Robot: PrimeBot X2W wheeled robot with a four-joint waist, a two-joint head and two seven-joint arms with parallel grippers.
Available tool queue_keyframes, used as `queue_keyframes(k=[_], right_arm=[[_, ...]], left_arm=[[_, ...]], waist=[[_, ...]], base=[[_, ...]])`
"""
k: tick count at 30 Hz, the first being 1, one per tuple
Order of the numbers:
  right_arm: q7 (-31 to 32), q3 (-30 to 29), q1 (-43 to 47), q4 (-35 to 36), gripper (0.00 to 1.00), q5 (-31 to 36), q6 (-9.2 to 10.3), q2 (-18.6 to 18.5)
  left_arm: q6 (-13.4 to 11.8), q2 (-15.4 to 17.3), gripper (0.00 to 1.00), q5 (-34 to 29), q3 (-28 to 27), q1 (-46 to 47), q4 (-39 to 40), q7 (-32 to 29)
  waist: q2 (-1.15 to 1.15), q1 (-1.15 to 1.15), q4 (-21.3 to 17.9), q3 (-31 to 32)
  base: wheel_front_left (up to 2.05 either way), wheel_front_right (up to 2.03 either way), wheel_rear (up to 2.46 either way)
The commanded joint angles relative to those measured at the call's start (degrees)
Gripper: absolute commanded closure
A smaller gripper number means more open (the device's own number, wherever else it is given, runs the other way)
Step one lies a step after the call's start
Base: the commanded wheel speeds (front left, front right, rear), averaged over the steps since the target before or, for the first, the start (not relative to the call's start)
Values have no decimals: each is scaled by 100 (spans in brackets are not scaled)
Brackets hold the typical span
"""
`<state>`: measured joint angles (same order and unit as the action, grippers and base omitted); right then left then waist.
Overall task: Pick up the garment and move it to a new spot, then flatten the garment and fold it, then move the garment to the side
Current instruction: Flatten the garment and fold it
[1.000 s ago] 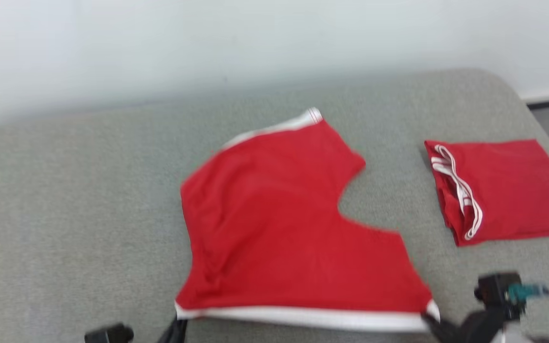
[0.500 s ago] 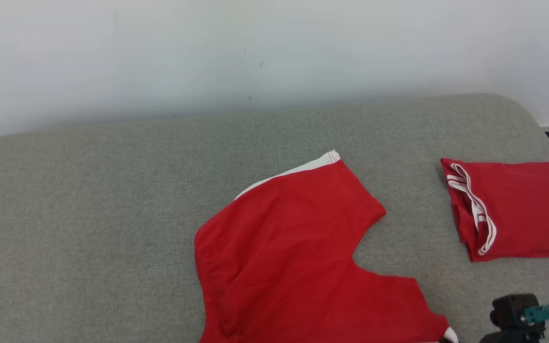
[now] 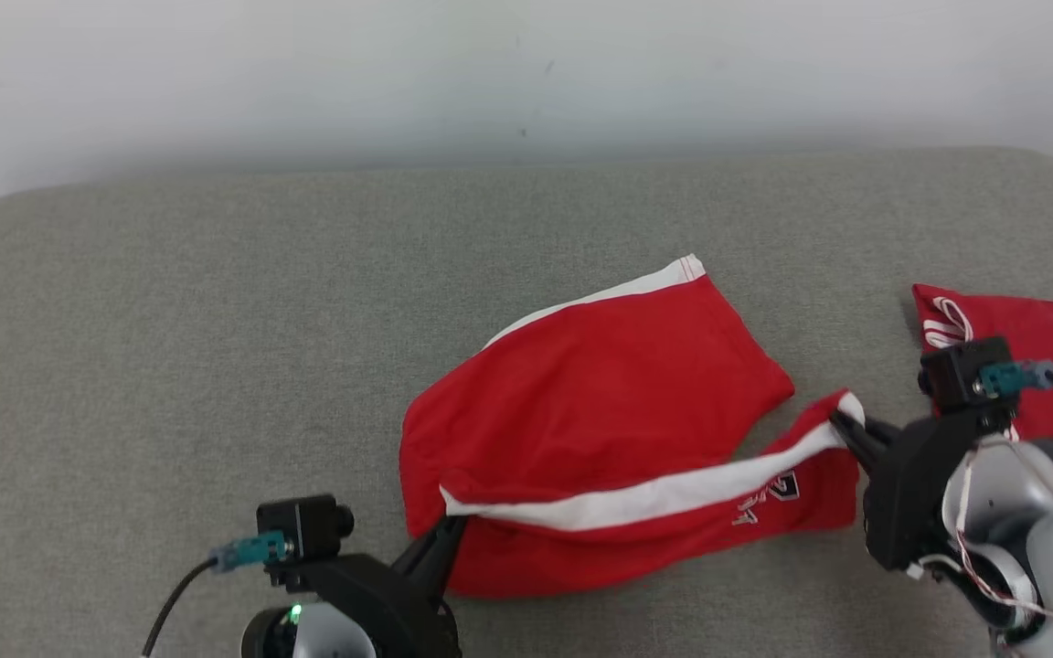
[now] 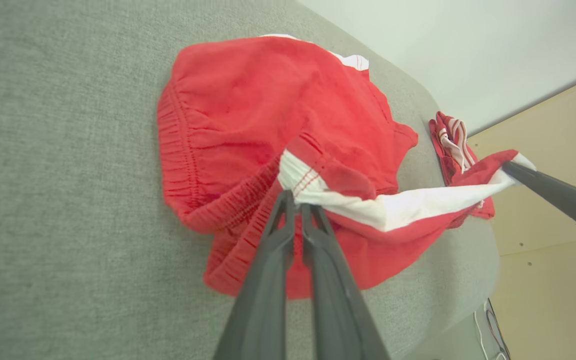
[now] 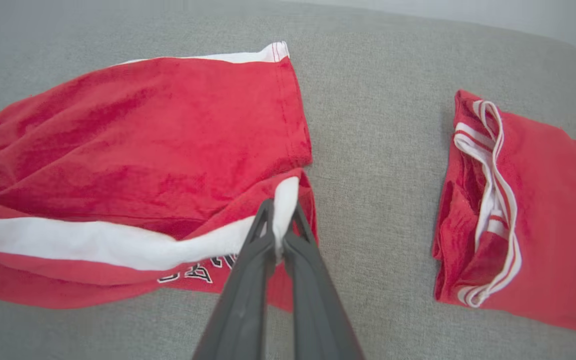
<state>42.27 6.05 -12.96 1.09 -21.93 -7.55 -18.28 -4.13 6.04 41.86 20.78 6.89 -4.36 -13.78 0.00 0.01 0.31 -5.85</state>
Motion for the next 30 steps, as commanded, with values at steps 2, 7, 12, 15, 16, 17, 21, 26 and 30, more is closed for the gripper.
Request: queue_keyframes(k=[2, 7, 12, 15, 16, 17, 21, 26, 30], right_arm=[[-357, 299, -634, -431, 100, -35, 16, -131], [-747, 673, -1376, -1162, 100, -51, 17, -262], [-1265, 973, -2156, -2010, 100, 34, 17, -295], [-1556, 1056, -2528, -2473, 100, 38, 17, -220], [-1643, 1072, -2654, -2621, 100, 46, 17, -205], [-1728, 1098, -2763, -2765, 100, 63, 17, -191], [-2030, 1152, -3124, -3327, 100, 113, 17, -94], [-2454, 1163, -3548, -4077, 100, 210, 17, 39], [-2721, 1117, -3736, -4487, 64, 294, 17, 139]], left_arm=[[-56, -57, 100, -37, -6, 440, -178, -44], [-203, -144, 100, -77, -15, 940, -447, -7], [-344, -229, 100, -72, 21, 1487, -804, 50], [-436, -261, 100, -19, 52, 1750, -1015, 103], [-446, -269, 100, 7, 58, 1838, -1075, 130], [-481, -278, 100, 35, 66, 1918, -1137, 148], [-527, -298, 100, 162, 141, 2173, -1354, 243], [-593, -312, 100, 355, 309, 2497, -1669, 429], [-668, -311, 4, 558, 449, 2684, -1822, 616]], waist=[[0, -1, 237, -260], [0, -1, 410, -447], [0, -1, 603, -670], [0, -1, 692, -781], [0, -1, 718, -815], [0, -1, 737, -845], [0, -1, 808, -956], [0, -1, 865, -1056], [0, -1, 864, -1071]], base=[[0, 0, 0], [0, 0, 0], [0, 0, 0], [0, 0, 0], [0, 0, 0], [0, 0, 0], [0, 0, 0], [0, 0, 0], [0, 0, 0]])
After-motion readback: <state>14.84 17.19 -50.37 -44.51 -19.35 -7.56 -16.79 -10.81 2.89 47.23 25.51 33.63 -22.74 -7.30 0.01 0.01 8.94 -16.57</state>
